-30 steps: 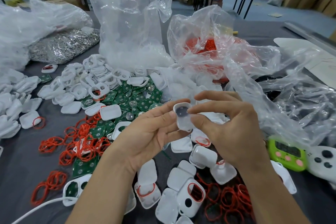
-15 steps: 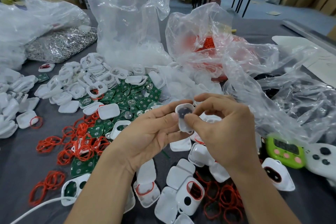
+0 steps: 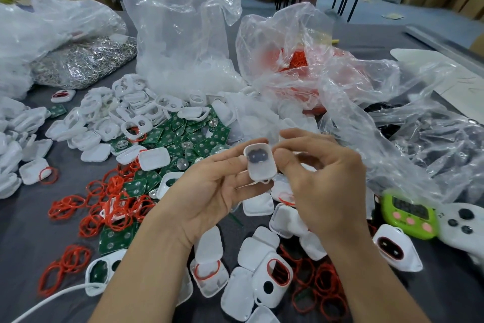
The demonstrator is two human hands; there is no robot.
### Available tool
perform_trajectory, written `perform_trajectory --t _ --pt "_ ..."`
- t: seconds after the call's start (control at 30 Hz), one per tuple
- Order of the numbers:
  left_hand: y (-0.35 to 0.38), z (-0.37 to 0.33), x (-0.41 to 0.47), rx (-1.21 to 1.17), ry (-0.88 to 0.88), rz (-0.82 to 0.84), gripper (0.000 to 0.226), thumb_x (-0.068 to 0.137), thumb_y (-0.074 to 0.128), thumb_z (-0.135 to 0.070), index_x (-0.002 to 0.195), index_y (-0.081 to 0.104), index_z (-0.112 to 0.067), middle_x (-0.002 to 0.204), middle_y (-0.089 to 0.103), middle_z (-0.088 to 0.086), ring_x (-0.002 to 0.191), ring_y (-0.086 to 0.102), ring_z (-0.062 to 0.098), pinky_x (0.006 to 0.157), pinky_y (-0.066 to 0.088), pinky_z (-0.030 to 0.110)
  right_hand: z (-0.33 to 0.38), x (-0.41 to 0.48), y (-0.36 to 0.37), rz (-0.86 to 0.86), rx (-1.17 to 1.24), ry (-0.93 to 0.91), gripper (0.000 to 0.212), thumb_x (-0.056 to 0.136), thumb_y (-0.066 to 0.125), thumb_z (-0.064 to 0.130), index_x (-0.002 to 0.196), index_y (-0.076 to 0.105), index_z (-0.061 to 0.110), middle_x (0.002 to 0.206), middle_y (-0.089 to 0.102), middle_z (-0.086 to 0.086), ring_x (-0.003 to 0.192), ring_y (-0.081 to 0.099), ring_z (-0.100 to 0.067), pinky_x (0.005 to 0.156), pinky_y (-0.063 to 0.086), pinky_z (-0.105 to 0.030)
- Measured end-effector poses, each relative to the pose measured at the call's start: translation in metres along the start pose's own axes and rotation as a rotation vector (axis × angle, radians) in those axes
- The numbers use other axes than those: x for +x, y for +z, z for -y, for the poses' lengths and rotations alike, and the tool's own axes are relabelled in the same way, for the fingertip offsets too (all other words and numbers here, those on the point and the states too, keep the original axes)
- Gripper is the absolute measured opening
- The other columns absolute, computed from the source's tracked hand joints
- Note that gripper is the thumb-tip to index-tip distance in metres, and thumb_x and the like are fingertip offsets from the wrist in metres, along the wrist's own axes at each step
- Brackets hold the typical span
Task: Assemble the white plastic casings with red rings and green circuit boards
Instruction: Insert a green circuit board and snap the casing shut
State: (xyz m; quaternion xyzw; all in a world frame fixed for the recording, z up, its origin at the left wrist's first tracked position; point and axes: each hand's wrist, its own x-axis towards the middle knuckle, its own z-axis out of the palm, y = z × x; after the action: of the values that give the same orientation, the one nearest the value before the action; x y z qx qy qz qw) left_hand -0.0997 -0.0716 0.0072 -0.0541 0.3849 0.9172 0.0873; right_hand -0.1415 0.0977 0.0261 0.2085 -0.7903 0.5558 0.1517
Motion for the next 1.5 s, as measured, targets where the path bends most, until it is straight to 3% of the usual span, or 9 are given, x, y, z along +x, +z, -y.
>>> perform_trajectory --t 0.3,0.57,0.77,0.93,1.07,1.2,1.3,1.4,1.5 --pt "-0.001 -0.005 0.000 -0.009 -0.058 -0.135 0.048 0.084 0.057 -0.008 0.131 0.062 -0.001 0.125 0.070 0.023 0.103 0.074 0.029 0.075 0.065 0.041 -0.018 0.010 -0.010 0.066 -0.238 0.155 0.024 0.085 0.081 0.024 0.070 0.074 0.042 0.071 0.068 0.032 0.070 0.066 -0.003 0.058 0.050 -0.014" --pt "-0.002 -0.006 0.001 0.081 0.023 -0.303 0.031 0.096 0.049 0.014 0.117 0.066 0.000 0.106 0.078 0.016 0.091 0.078 0.022 0.061 0.063 0.027 -0.020 0.007 -0.002 0.093 -0.092 0.216 0.023 0.084 0.083 0.015 0.073 0.078 0.034 0.063 0.070 0.019 0.054 0.064 0.001 0.042 0.043 -0.006" --pt "-0.001 -0.009 0.000 0.122 0.025 -0.348 0.031 0.094 0.050 0.015 0.114 0.068 -0.001 0.100 0.078 0.018 0.083 0.078 0.023 0.055 0.061 0.026 -0.018 0.005 -0.001 0.102 -0.077 0.210 0.027 0.085 0.082 0.014 0.073 0.076 0.038 0.065 0.071 0.022 0.058 0.066 0.001 0.044 0.046 -0.007" --pt "-0.004 -0.013 -0.002 0.064 0.036 -0.317 0.023 0.098 0.052 0.002 0.114 0.069 0.001 0.107 0.076 0.021 0.085 0.078 0.023 0.058 0.062 0.027 -0.020 0.008 0.008 0.118 -0.100 0.218 0.018 0.085 0.080 0.020 0.074 0.079 0.035 0.065 0.072 0.018 0.060 0.069 -0.005 0.057 0.057 -0.028" --pt "-0.015 -0.026 -0.007 -0.056 0.078 -0.310 0.029 0.092 0.058 -0.009 0.116 0.069 0.002 0.111 0.075 0.023 0.088 0.078 0.027 0.060 0.063 0.028 -0.018 0.029 0.031 0.253 -0.179 0.194 0.020 0.085 0.077 0.016 0.080 0.080 0.035 0.068 0.072 0.023 0.067 0.066 0.004 0.060 0.047 -0.009" --pt "-0.030 -0.038 -0.008 -0.193 0.199 -0.362 0.027 0.099 0.051 -0.009 0.119 0.067 -0.002 0.108 0.076 0.021 0.090 0.078 0.028 0.061 0.063 0.031 -0.008 0.061 0.069 0.543 -0.371 0.100 0.018 0.087 0.074 0.014 0.094 0.083 0.028 0.081 0.073 0.020 0.068 0.060 0.011 0.063 0.038 0.000" --pt "-0.035 -0.042 -0.008 -0.216 0.228 -0.373 0.028 0.097 0.053 -0.012 0.121 0.067 -0.005 0.109 0.076 0.021 0.091 0.078 0.029 0.061 0.063 0.031 0.003 0.078 0.091 0.666 -0.516 0.027 0.013 0.087 0.074 0.023 0.096 0.082 0.028 0.094 0.079 0.005 0.081 0.065 -0.008 0.074 0.045 -0.019" --pt "-0.036 -0.045 -0.009 -0.201 0.251 -0.359 0.039 0.080 0.062 -0.015 0.117 0.069 -0.007 0.107 0.077 0.019 0.089 0.078 0.028 0.061 0.063 0.031 0.009 0.084 0.103 0.779 -0.692 -0.039 0.005 0.086 0.075 0.036 0.084 0.074 0.032 0.088 0.074 0.004 0.088 0.068 -0.020 0.080 0.051 -0.029" --pt "-0.037 -0.047 -0.009 -0.180 0.266 -0.357 0.039 0.079 0.062 -0.017 0.117 0.069 -0.010 0.102 0.079 0.015 0.088 0.078 0.024 0.062 0.064 0.032 0.012 0.086 0.110 0.852 -0.864 -0.102 0.012 0.087 0.071 0.029 0.083 0.060 0.031 0.076 0.055 0.009 0.088 0.060 -0.022 0.080 0.040 -0.032"
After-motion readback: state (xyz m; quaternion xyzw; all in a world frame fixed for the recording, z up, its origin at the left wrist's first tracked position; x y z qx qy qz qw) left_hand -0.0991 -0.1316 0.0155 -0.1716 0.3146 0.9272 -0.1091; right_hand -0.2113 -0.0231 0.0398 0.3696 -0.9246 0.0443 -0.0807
